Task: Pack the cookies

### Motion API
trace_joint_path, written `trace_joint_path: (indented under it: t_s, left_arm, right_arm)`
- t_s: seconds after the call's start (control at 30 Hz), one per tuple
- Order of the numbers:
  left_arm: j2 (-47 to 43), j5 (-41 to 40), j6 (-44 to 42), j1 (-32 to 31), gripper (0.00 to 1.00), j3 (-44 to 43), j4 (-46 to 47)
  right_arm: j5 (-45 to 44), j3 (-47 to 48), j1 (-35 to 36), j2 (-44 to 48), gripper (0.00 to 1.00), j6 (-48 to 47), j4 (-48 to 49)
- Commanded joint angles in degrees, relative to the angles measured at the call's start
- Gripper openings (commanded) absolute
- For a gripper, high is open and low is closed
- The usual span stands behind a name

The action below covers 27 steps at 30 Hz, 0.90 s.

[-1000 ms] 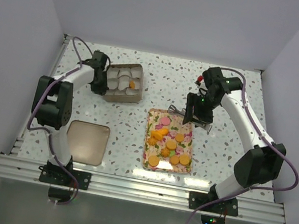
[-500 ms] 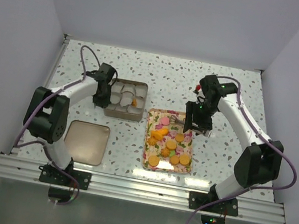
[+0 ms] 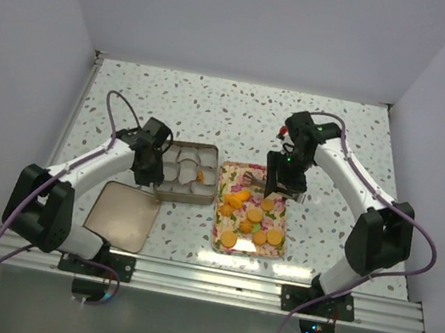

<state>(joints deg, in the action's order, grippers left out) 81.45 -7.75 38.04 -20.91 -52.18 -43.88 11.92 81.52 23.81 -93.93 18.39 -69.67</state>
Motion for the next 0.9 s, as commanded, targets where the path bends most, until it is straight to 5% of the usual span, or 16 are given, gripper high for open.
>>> trace_joint_path:
  t_s: [0.0,0.1,0.23,0.87]
  left_arm:
    - [-2.96,0.98,3.09,-0.36,0.43,-0.72,0.99]
    - [-3.75,1.07,2.92,-0.36,0.63,-1.52,0.29]
    - [-5.59,0.80,3.09,-0.36,0.75,-3.10,-1.64]
    - [-2.70,1.07,2.21,-0.28,0.75,-0.56,5.11]
  right_arm:
    - [0.30,3.30,1.14,-1.87,0.58,0.85,1.38]
    - [-1.55,4.70,2.73,-3.89,0.58,1.12,1.29]
    - [-3.83,6.02,4.22,-5.91,0.58,1.38,1.11]
    - [-6.38,8.57,10.37,-10.31,0.57,4.54,-1.17]
